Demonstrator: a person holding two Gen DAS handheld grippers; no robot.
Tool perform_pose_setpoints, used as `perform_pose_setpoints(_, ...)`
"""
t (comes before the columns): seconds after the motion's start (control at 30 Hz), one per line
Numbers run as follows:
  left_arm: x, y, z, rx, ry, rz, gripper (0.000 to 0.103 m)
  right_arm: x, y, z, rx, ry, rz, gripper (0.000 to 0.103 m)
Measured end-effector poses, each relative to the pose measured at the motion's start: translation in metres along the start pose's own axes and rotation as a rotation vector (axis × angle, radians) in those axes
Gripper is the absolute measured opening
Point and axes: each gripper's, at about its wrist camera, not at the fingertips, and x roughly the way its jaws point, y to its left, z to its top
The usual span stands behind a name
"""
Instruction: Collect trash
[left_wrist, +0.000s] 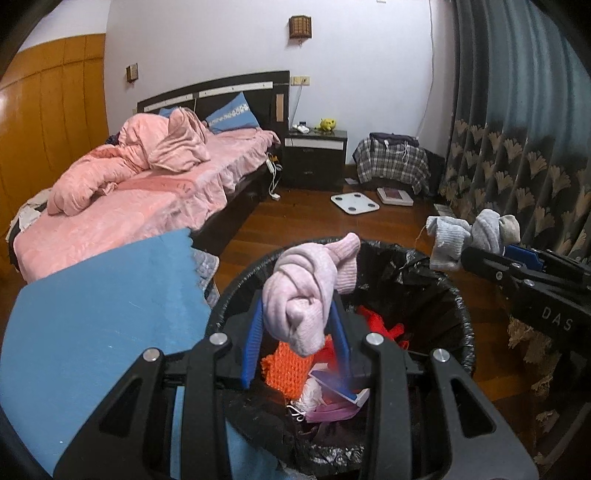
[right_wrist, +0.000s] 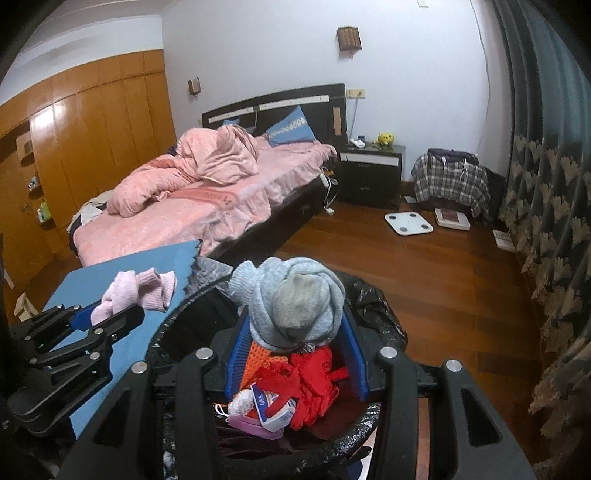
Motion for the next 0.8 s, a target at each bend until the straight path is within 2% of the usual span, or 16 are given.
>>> perform_pose_setpoints(0.1,0.016,0.001,-0.001,0.001,0.025,-0.016,0.034,0.010,-0.003,-0.003,0.002,0.017,-0.006,0.046)
perform_pose_setpoints(0.17,0.023,0.003,-0.002,-0.004,0.038,-0.031,0.039,0.018,-0.005,-0.006,0.000,0.032,-0.014,0.050)
perform_pose_setpoints(0.2,0.026,0.005,-0.002,-0.010,0.044,-0.043,0.048,0.022,-0.006,-0.007,-0.004,0.039,-0.019,0.052)
perform_pose_setpoints(0.23,0.027,0.005,-0.002,-0.016,0.047,-0.045,0.059,0.025,-0.006,-0.008,-0.006,0.046,-0.027,0.060)
perform_pose_setpoints(0.27,0.028,0.008,-0.002,-0.027,0.047,-0.046,0.062,0.027,-0.007,-0.009,-0.007,0.047,-0.035,0.067)
perform_pose_setpoints(0.3,0.027,0.010,-0.001,-0.036,0.044,-0.048,0.066,0.028,-0.008,-0.009,-0.007,0.045,-0.045,0.077)
perform_pose_setpoints(0.37,0.025,0.015,-0.001,-0.041,0.038,-0.032,0.072,0.027,-0.009,-0.011,-0.010,0.047,-0.054,0.082)
perform_pose_setpoints(0.43,0.019,0.020,0.000,-0.041,0.028,-0.014,0.081,0.024,-0.009,-0.012,-0.005,0.045,-0.059,0.095)
perform_pose_setpoints(0.53,0.004,0.028,0.002,-0.035,0.012,0.025,0.090,0.014,-0.008,-0.012,0.002,0.039,-0.047,0.097)
perform_pose_setpoints(0.8,-0.049,0.044,-0.001,-0.038,-0.019,0.117,0.096,-0.018,0.019,-0.006,-0.013,0.036,0.012,0.097)
